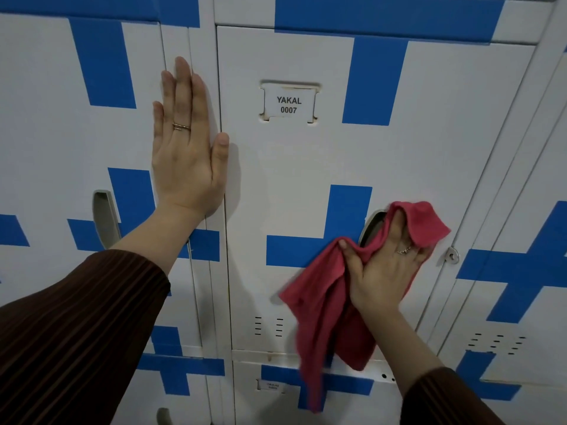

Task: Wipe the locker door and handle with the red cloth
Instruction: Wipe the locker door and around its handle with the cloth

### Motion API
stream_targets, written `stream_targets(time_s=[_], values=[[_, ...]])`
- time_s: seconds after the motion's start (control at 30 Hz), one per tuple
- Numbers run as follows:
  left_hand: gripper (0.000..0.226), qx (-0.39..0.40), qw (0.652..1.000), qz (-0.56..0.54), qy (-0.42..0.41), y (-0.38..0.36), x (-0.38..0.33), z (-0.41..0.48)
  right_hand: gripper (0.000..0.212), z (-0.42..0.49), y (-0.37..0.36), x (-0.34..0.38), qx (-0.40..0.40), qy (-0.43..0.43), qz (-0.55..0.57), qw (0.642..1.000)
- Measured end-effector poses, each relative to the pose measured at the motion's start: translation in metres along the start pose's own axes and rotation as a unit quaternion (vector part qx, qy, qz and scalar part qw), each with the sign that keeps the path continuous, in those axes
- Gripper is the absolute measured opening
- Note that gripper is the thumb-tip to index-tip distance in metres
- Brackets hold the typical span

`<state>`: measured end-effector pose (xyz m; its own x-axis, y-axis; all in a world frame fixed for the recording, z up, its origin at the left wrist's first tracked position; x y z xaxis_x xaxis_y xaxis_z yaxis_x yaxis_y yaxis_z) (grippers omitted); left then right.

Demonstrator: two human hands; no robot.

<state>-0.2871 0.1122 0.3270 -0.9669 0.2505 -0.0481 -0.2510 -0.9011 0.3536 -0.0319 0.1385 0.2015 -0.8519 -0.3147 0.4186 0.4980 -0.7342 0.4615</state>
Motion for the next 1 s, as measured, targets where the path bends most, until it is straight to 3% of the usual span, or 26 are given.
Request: stream_targets(time_s=[0.23,0.47,0.67,0.9,1.0], values=[[0.061,-0.001,1.0,0.0,0.0,0.0,0.0,0.0,0.086,-0.026,-0.012,-0.007,0.019,-0.006,0.001,1.0],[0.062,0.003,1.0,-0.007,-0.001,0.0,0.0,0.0,0.09,0.026,0.014,0.025,-0.085,-0.032,0.028,0.995],[0.061,0.004,1.0,0.005,0.0,-0.001,0.001,0.0,0.084,-0.026,-0.011,0.004,0.003,-0.029,0.018,0.999],[0.062,0.008,1.0,0.008,0.003,-0.001,0.001,0.0,0.086,0.005,0.003,0.019,-0.021,-0.007,0.025,0.999],[0.062,0.006,1.0,0.005,0.002,-0.001,0.001,0.0,0.087,-0.01,-0.004,0.016,0.021,0.004,0.004,1.0]])
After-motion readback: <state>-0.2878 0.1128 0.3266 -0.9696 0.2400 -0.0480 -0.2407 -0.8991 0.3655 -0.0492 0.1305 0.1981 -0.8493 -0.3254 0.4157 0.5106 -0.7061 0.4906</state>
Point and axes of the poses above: each hand's wrist, its own z-axis towards the middle knuckle, its own y-axis out of the back of the hand, x = y × z, the point moved 4 cm from there along z, towards the middle knuckle, and after that the axes turned 10 degrees about x, right-handed, at the moved point
